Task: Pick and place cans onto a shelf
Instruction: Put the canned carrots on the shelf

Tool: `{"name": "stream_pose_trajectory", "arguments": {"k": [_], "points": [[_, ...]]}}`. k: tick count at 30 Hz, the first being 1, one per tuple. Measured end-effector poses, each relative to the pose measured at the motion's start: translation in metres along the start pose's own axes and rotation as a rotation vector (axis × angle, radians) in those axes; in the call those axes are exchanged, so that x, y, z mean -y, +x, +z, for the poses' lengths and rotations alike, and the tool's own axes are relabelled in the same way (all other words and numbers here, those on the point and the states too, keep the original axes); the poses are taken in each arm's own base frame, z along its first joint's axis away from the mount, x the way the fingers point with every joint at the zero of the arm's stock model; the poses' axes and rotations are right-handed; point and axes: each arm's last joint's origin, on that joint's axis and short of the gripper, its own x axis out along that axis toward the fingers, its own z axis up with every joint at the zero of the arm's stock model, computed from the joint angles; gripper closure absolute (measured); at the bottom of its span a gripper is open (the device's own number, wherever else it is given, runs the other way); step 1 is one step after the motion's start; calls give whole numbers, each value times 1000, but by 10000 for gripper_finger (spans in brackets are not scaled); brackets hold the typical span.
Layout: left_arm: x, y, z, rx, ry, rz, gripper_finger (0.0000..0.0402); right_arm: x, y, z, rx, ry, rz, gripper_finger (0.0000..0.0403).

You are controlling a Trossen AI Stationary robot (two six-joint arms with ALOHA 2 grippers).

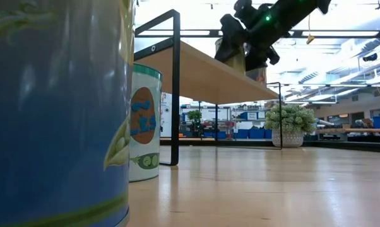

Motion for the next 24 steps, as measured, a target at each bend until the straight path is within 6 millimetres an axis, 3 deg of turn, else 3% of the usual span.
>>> {"name": "stream_pose_trajectory", "arguments": {"k": [8,24], "points": [[0,0,0,-4,-3,-7,260,-2,-2,0,4,-37,8,9],[1,0,-1,-15,-1,-22,260,-13,-12,27,76,-164,11,6]]}}
